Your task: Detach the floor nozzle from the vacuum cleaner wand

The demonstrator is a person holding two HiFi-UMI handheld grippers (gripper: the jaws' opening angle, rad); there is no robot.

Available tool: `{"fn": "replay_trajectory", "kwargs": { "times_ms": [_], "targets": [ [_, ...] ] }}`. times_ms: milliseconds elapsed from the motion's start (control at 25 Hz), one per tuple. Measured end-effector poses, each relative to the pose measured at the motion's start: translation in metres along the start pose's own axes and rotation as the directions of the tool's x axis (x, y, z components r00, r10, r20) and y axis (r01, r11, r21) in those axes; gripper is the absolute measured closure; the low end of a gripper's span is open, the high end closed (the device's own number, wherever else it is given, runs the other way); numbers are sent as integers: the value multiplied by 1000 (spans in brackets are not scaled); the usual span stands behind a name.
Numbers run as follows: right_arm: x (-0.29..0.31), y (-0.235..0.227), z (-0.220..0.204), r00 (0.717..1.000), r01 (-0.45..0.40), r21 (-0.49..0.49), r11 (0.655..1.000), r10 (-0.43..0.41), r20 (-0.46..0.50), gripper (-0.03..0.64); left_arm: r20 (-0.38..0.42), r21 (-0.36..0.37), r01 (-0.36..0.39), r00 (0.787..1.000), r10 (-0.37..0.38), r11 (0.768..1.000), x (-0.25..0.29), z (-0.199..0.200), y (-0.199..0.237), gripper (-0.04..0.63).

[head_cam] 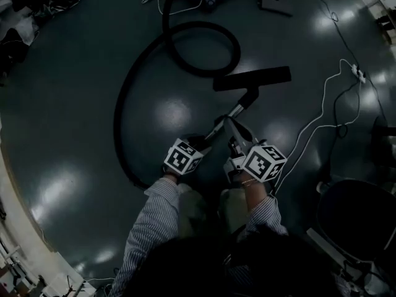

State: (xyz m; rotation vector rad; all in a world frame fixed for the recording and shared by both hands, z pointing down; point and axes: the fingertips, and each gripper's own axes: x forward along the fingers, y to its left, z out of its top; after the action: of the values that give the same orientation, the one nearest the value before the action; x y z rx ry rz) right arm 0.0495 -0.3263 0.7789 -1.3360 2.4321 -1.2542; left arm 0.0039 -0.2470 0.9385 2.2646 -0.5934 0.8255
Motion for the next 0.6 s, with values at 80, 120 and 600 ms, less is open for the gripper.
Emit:
{"fn": "replay_trajectory", "kwargs": {
  "times_ms": [80,120,600],
  "targets": [
    [-28,6,52,992,125,-39,991,-123,32,610,14,-5,13,1000,-13,1000,-24,28,-24,414],
    [-42,7,81,979,199,-62,978,-195,56,568,18,-1,24,1000,-24,1000,-36,42,-37,414],
    [-84,292,232,998,-48,-299,953,36,-44,371,92,65,61,994,-67,996,-218,184,-179,417]
  ]
}}
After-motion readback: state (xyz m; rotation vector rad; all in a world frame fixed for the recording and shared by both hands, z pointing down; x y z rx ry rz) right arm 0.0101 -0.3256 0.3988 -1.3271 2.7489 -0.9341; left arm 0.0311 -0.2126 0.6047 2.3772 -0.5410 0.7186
